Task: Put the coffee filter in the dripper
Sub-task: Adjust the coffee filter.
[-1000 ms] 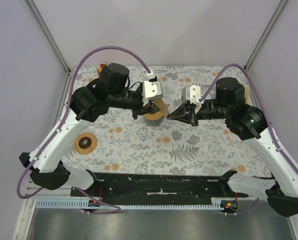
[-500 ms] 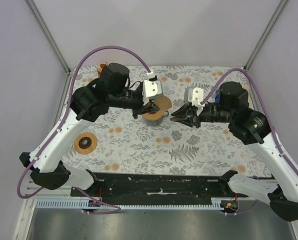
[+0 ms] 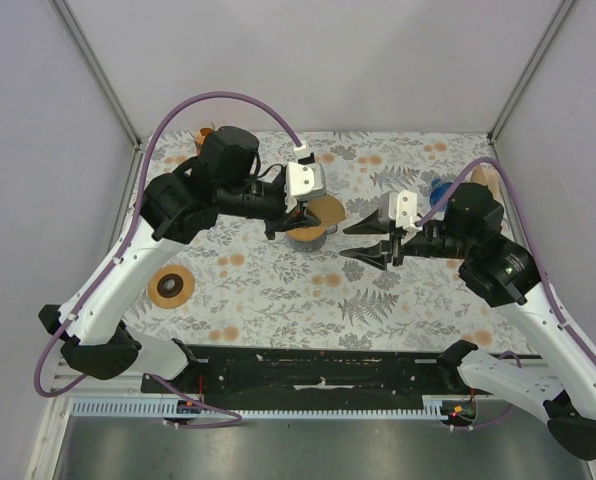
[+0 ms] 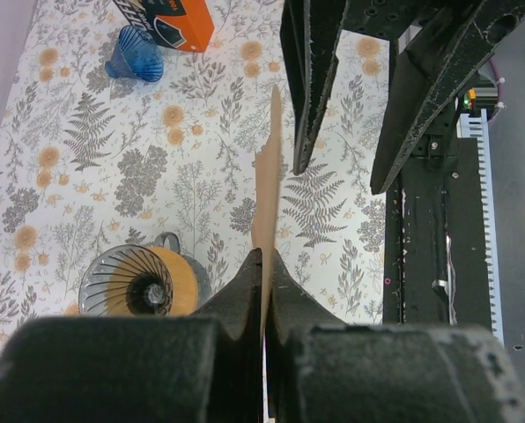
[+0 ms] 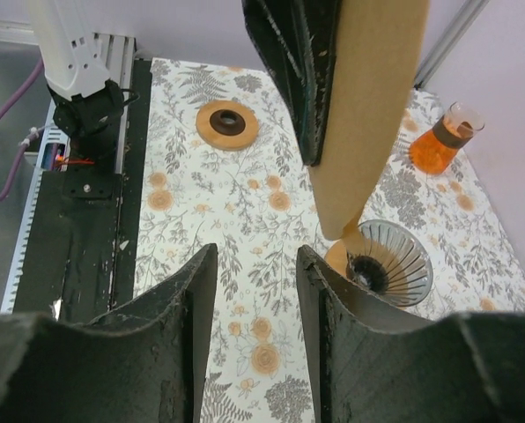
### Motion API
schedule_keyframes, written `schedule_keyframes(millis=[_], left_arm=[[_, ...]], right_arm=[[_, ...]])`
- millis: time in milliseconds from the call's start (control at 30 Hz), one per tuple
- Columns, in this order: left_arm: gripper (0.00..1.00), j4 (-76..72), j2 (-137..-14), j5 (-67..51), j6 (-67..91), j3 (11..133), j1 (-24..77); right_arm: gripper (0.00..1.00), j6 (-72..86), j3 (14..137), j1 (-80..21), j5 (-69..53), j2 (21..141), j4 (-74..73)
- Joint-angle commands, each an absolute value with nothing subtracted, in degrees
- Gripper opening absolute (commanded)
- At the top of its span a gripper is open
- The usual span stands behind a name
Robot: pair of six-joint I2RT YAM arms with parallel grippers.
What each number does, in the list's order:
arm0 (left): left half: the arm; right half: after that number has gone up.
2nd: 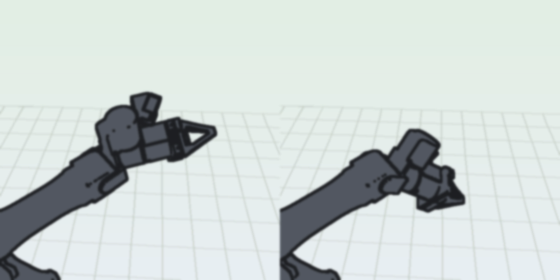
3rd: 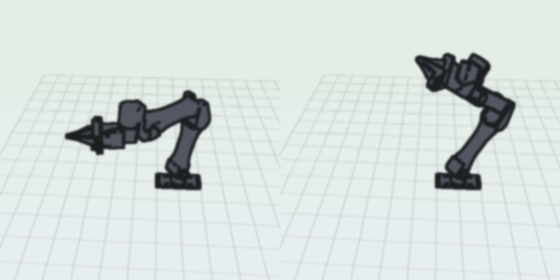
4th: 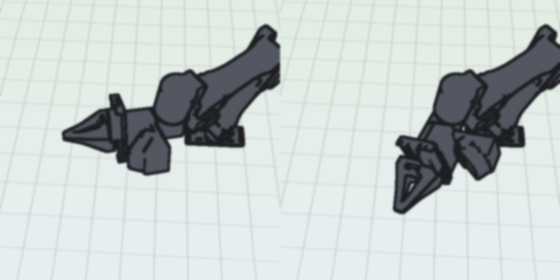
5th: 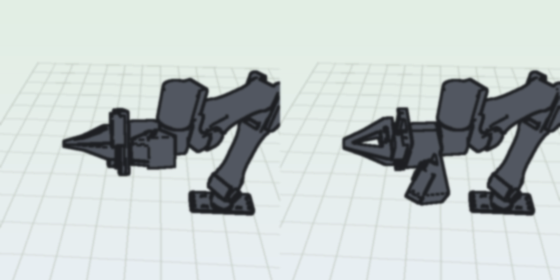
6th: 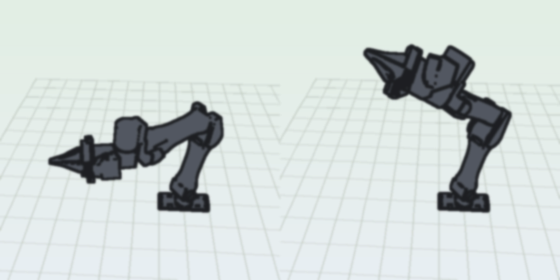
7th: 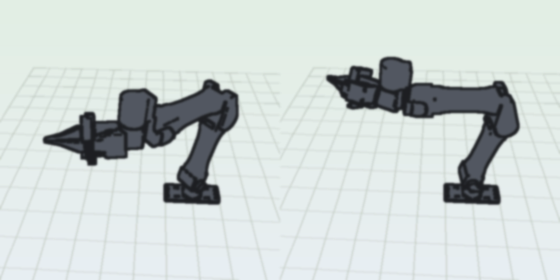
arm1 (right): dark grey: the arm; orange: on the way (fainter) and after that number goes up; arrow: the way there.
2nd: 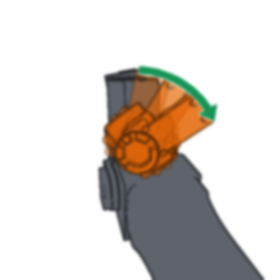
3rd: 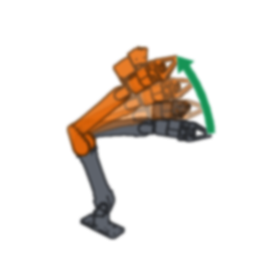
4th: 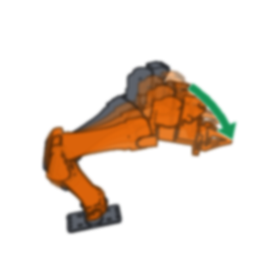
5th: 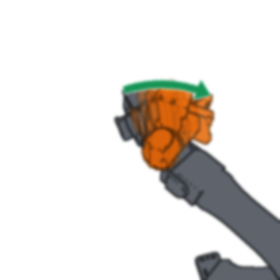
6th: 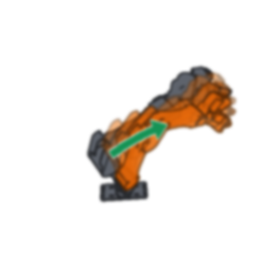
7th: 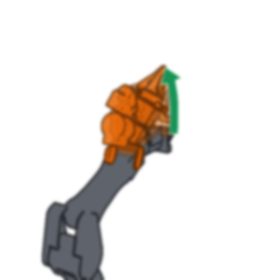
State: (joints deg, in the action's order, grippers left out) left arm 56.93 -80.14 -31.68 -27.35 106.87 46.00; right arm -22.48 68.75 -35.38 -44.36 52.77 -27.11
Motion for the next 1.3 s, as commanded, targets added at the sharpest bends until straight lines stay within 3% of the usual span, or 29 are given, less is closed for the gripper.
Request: schedule_keyframes(millis=[0, 1267], left_arm=[[0.02, 56.5, -79.2, -33.7, -27.7, 108.4, 46.1], [0.02, 57.5, -78.8, -33.9, -29.1, 108.4, 46.1]], right_arm=[[0.49, -19.4, 68.8, -35.2, -45.4, 52.8, -19.5], [0.48, -18.4, 71.4, -33.4, -45.1, 54.8, -19.9]])
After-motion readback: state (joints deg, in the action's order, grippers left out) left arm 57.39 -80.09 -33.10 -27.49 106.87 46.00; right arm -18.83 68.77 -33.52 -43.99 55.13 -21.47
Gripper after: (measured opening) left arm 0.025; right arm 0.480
